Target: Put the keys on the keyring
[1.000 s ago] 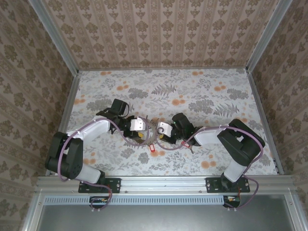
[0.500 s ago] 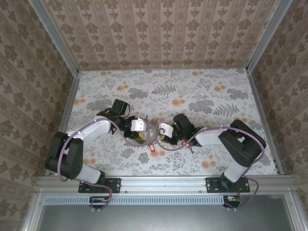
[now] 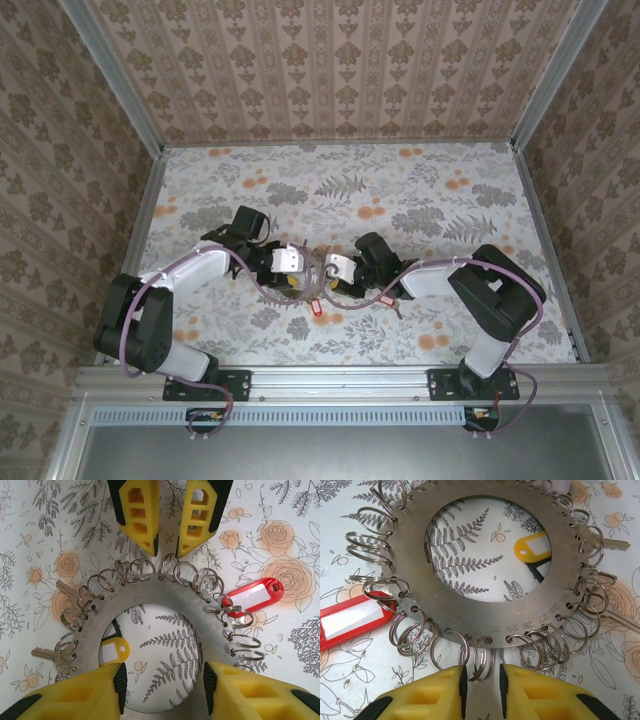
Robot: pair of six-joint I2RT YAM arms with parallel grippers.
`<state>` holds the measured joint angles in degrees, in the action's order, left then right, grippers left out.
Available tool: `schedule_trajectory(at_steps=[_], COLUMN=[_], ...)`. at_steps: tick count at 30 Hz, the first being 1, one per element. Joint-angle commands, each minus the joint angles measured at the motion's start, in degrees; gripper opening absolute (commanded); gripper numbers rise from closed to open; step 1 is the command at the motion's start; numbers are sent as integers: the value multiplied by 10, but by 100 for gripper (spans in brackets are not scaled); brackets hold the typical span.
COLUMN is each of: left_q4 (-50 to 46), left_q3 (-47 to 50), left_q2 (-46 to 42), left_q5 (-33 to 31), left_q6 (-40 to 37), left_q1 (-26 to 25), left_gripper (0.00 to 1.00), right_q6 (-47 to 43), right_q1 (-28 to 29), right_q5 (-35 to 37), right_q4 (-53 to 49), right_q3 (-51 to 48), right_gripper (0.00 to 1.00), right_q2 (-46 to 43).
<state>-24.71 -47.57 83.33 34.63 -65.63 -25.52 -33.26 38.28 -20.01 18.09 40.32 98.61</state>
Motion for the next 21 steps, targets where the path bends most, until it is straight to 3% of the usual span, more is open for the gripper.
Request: schedule_trajectory(at_steps=[1, 7, 17, 21], left_q4=[-10, -11, -9, -6], left_q3=[6, 5, 6, 6], left_q2=[-8, -8, -10, -12], left_q5=[4, 4, 8, 12], left_q6=[-14, -13, -11, -9], left_q1=[-3, -3, -2, -2], left_gripper=[48, 48, 48, 47], right_q6=[-2, 0, 5, 15], right_q1=[-1, -1, 4, 5], right_q5=[-16, -11, -19, -2], right_q4=[-16, -13, -9, 10], right_q3=[7, 6, 17, 5], right_gripper=[27, 28, 14, 14], right_q2=[9, 12, 18, 1])
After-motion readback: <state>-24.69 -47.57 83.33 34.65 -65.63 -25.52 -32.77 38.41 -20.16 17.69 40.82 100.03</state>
